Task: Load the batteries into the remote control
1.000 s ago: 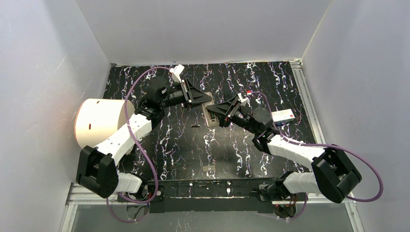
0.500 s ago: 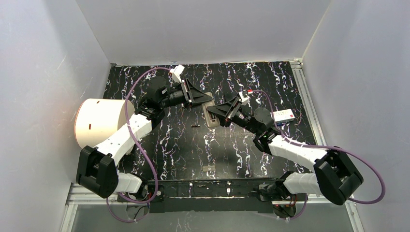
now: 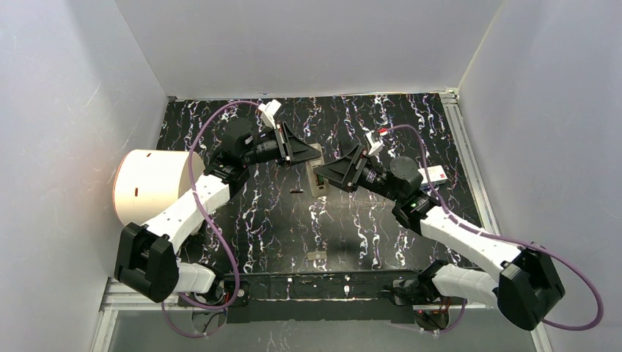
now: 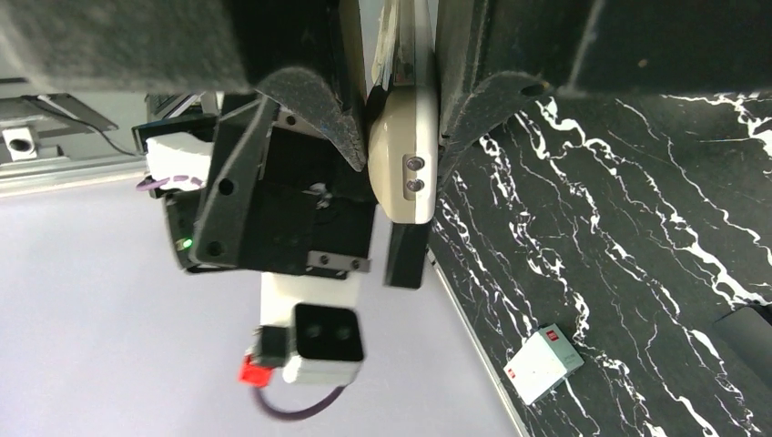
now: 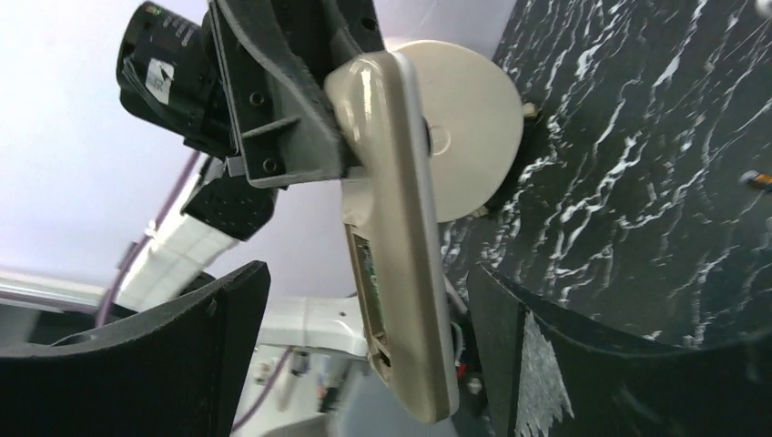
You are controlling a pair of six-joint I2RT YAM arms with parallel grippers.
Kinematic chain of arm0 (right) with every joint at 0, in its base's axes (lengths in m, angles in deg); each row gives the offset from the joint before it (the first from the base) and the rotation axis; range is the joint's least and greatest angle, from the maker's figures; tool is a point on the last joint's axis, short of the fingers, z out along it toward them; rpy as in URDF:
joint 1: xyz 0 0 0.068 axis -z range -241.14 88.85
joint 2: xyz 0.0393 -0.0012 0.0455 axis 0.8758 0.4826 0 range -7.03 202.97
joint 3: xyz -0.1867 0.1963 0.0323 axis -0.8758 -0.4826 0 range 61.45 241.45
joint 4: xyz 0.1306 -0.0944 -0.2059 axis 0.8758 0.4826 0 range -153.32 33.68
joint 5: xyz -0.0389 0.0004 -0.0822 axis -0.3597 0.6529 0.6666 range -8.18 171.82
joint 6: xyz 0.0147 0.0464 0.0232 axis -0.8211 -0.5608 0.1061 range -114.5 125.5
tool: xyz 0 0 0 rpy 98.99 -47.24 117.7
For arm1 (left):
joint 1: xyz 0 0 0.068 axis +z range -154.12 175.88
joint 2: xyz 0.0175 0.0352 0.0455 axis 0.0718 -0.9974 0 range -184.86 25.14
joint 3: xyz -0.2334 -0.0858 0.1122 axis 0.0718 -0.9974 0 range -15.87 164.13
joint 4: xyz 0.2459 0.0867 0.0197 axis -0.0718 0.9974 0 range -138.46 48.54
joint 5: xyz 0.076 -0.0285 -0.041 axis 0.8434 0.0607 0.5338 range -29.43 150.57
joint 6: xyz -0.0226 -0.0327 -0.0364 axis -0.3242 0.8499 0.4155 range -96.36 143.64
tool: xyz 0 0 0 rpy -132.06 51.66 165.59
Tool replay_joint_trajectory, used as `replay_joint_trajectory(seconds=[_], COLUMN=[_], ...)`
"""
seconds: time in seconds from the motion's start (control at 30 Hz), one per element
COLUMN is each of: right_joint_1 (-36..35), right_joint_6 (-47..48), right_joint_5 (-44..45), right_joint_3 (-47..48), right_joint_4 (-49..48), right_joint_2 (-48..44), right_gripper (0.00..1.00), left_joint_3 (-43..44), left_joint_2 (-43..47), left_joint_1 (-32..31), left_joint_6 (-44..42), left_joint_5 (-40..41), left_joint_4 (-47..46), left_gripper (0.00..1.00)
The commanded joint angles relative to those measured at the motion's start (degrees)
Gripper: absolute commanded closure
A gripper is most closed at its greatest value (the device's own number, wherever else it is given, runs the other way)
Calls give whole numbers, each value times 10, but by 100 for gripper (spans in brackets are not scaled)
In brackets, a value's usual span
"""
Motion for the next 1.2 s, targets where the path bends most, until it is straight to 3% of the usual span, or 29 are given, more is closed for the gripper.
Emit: replay_joint_trajectory(seconds=[0.0, 0.3, 0.5, 0.87, 1.07, 1.17], right_joint_1=[2, 1, -1, -5, -6, -6], right_joint_6=[209, 336, 413, 432, 463, 477], right_joint_5=[-34, -43, -57, -48, -10, 0], right_joint_3=[76, 143, 186, 198, 205, 210], right_joint_4=[164, 278, 340, 363, 401, 415], right_joint_2=[-35, -15, -3, 20, 20, 16], right_gripper=[14, 39, 36, 35, 52, 56], left_joint_3=[-6, -4, -2, 2, 4, 4], left_joint_2=[40, 50, 46, 43, 44, 47], left_joint_1=[5, 5, 6, 5, 8, 15], left_joint_6=[-45, -71, -68, -65, -78, -84], left_joint_5=[-38, -63, -62, -63, -61, -63], left_joint_4=[-6, -5, -3, 0, 18, 29], left_gripper=[100, 100, 100, 100, 100, 100])
